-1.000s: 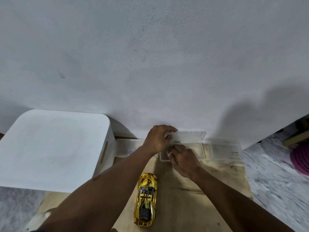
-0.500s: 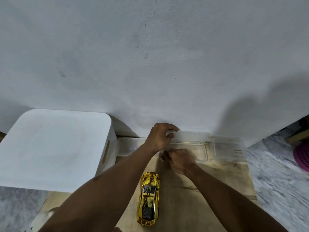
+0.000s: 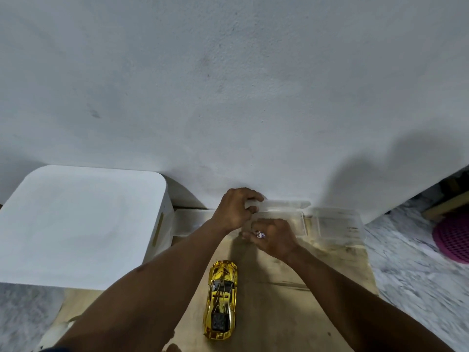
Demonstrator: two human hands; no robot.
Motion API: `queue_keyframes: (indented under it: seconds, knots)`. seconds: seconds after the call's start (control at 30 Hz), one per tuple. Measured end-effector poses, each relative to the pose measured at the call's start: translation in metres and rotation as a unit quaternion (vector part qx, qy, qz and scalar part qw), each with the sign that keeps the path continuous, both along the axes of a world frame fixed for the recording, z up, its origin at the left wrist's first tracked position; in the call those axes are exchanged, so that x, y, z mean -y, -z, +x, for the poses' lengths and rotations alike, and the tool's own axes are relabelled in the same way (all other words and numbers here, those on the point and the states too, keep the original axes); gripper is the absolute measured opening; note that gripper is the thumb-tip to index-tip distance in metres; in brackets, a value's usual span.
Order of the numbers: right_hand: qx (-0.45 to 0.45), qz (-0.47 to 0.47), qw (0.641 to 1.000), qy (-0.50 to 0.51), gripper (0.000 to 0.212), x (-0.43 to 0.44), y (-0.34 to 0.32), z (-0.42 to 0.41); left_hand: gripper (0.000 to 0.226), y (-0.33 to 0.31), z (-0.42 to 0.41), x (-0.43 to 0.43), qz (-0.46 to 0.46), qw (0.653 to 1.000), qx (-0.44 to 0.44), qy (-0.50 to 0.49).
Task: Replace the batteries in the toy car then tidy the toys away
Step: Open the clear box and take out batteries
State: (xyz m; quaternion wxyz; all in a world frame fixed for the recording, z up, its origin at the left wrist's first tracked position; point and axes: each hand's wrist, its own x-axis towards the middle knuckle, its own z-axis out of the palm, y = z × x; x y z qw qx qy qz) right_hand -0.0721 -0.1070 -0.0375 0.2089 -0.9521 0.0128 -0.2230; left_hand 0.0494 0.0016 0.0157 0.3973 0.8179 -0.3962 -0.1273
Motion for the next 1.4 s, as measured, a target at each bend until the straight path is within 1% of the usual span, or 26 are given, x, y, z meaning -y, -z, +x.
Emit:
queue_keyframes:
  seconds: [0.07,0.1,0.17,0.2,0.23,0.27,0.3,0.33,0.4,0.47,0.53,0.67,0.83,0.87,0.97,1.0,1.07,1.13,1.23,1.33,1.4]
  knots:
    - [0.020,-0.042,0.999,-0.024,0.041,0.001,-0.004,-0.018,0.038,0.001,-0.004,-0.002,0.016,1.000,0.015,0.021]
    - [0.027,-0.046,0.998,-0.016,0.042,0.003,-0.006,-0.027,0.041,0.004,-0.006,-0.004,0.028,0.999,0.021,0.032]
    - [0.006,0.011,0.998,0.064,0.038,0.011,-0.016,-0.043,0.042,0.008,-0.011,-0.008,0.064,0.996,0.030,0.054]
    - [-0.022,0.045,0.991,0.121,0.031,0.017,-0.026,-0.050,0.041,0.010,-0.014,-0.009,0.090,0.993,0.042,0.064]
    - [-0.050,0.054,0.983,0.169,0.026,0.024,-0.034,-0.054,0.042,0.011,-0.018,-0.011,0.118,0.988,0.058,0.076]
    - [-0.083,0.038,0.977,0.193,0.029,0.032,-0.038,-0.057,0.043,0.012,-0.021,-0.012,0.147,0.982,0.076,0.090]
    - [-0.134,0.017,0.972,0.194,0.037,0.041,-0.041,-0.058,0.043,0.012,-0.024,-0.013,0.170,0.976,0.091,0.105]
    - [-0.205,0.001,0.962,0.182,0.047,0.048,-0.044,-0.058,0.043,0.013,-0.026,-0.014,0.186,0.970,0.105,0.119]
    - [-0.320,-0.025,0.935,0.154,0.061,0.059,-0.045,-0.056,0.040,0.015,-0.030,-0.017,0.208,0.959,0.125,0.144]
    - [-0.366,-0.043,0.920,0.132,0.063,0.065,-0.040,-0.054,0.038,0.020,-0.032,-0.021,0.218,0.954,0.135,0.154]
    - [-0.356,-0.064,0.924,0.122,0.056,0.067,-0.033,-0.051,0.036,0.025,-0.033,-0.025,0.215,0.955,0.139,0.147]
    - [-0.335,-0.134,0.927,0.107,0.045,0.067,-0.016,-0.047,0.029,0.029,-0.036,-0.027,0.188,0.961,0.153,0.134]
    - [-0.311,-0.156,0.931,0.112,0.037,0.067,0.002,-0.049,0.038,0.026,-0.038,-0.023,0.229,0.951,0.162,0.127]
    - [-0.303,-0.153,0.934,0.116,0.037,0.066,0.001,-0.050,0.038,0.025,-0.038,-0.022,0.224,0.952,0.164,0.125]
    - [-0.229,-0.113,0.960,0.114,0.044,0.061,0.001,-0.063,0.037,0.024,-0.041,-0.025,0.205,0.957,0.157,0.135]
    - [-0.218,-0.103,0.964,0.113,0.046,0.056,0.001,-0.071,0.039,0.026,-0.041,-0.027,0.205,0.956,0.158,0.138]
    - [-0.235,-0.090,0.961,0.117,0.049,0.042,0.007,-0.087,0.051,0.032,-0.039,-0.034,0.206,0.955,0.167,0.133]
    - [-0.248,-0.087,0.956,0.133,0.050,0.029,0.018,-0.100,0.060,0.035,-0.038,-0.043,0.226,0.947,0.187,0.130]
    - [-0.213,-0.094,0.959,0.162,0.047,0.022,0.028,-0.105,0.065,0.033,-0.039,-0.048,0.254,0.931,0.211,0.155]
    - [-0.200,-0.065,0.964,0.164,0.047,0.023,0.019,-0.099,0.051,0.031,-0.032,-0.046,0.288,0.920,0.207,0.167]
    - [-0.208,-0.049,0.964,0.158,0.039,0.026,0.014,-0.097,0.048,0.032,-0.030,-0.046,0.307,0.907,0.232,0.173]
